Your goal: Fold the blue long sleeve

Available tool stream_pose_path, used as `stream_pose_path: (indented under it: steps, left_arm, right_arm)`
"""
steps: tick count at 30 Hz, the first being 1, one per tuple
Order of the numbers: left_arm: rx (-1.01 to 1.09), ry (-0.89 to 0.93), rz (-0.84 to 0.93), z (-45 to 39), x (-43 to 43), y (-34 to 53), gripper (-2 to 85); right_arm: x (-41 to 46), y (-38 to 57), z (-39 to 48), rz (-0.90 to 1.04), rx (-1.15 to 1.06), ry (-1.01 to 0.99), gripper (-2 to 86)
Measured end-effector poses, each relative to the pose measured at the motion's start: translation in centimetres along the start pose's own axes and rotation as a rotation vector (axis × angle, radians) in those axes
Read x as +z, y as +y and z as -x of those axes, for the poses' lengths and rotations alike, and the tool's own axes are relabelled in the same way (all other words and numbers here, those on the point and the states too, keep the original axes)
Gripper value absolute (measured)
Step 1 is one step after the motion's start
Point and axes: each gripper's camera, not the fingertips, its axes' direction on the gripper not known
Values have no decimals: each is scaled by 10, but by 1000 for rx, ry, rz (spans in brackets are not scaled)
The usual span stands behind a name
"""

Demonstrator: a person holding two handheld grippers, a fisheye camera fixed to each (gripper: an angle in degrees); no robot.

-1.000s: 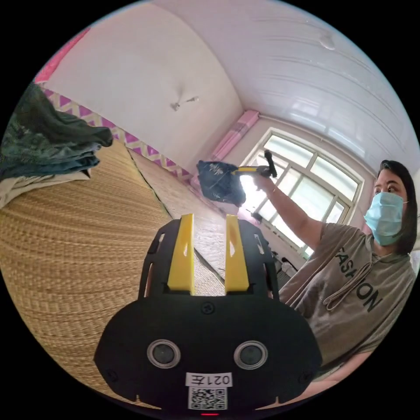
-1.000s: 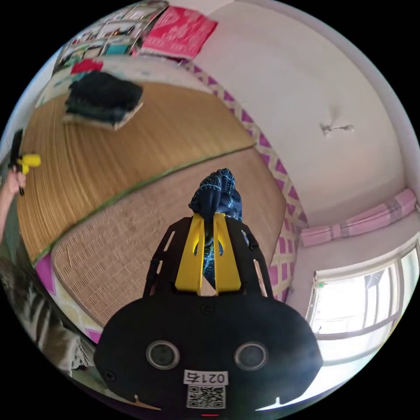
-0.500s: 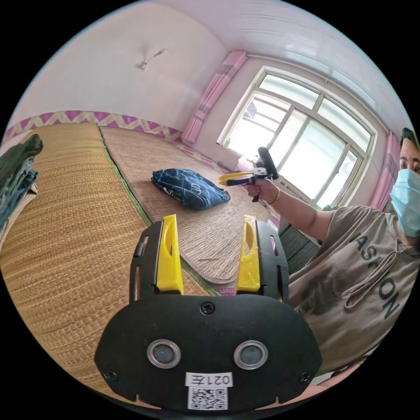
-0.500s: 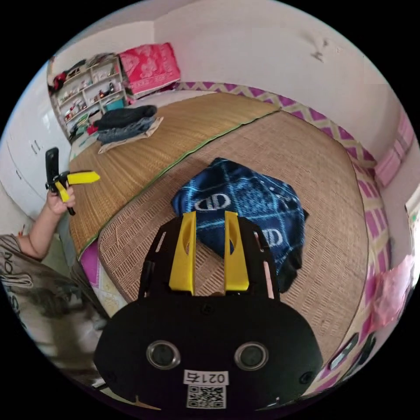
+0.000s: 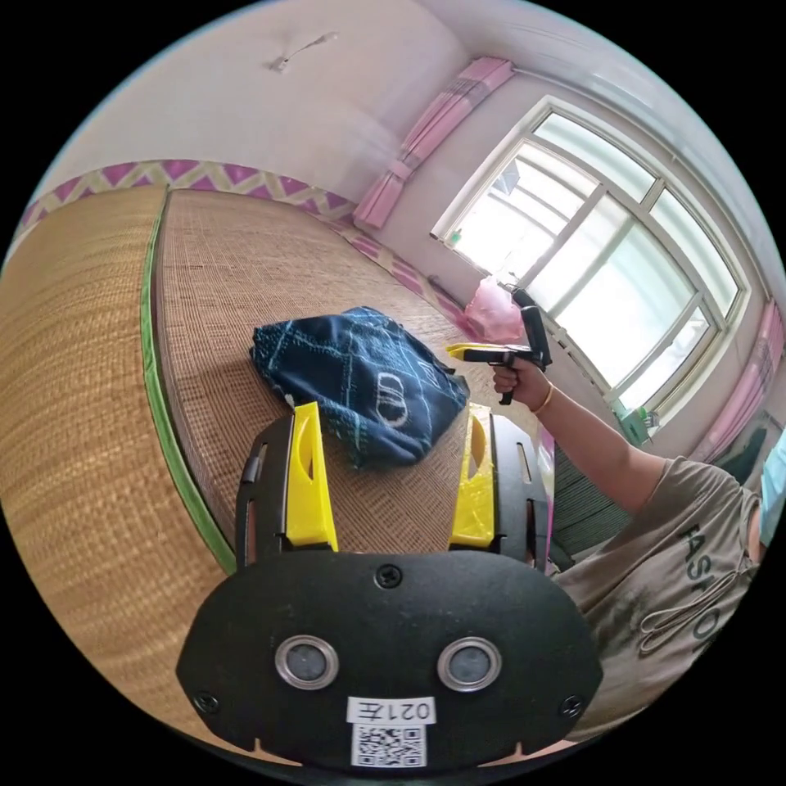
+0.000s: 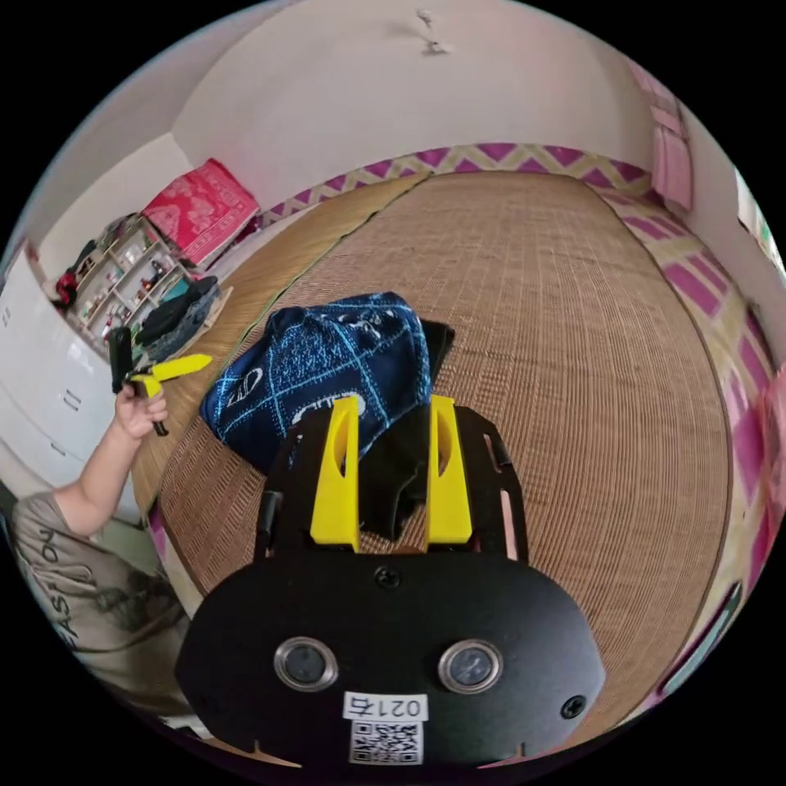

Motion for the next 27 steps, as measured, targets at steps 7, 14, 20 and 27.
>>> stream_pose_path:
  steps: [7,14,20,27]
  left_arm:
    - [-4,-70,83,76,-37,-113,233]
    - [-55,-44,120,131,-63,-174,233]
    - [41,-98,169,124,-94,-201,52]
    - [291,-60,-81,37,-217,-201,35]
  right_arm:
    - [108,-42,-46,19,-115,-116,130]
    - [220,-68,-88,69,-92,-258,138]
    - [270,-62,-73,57,-175,-286,31]
    - [171,2,-20,-270,-388,-477,0]
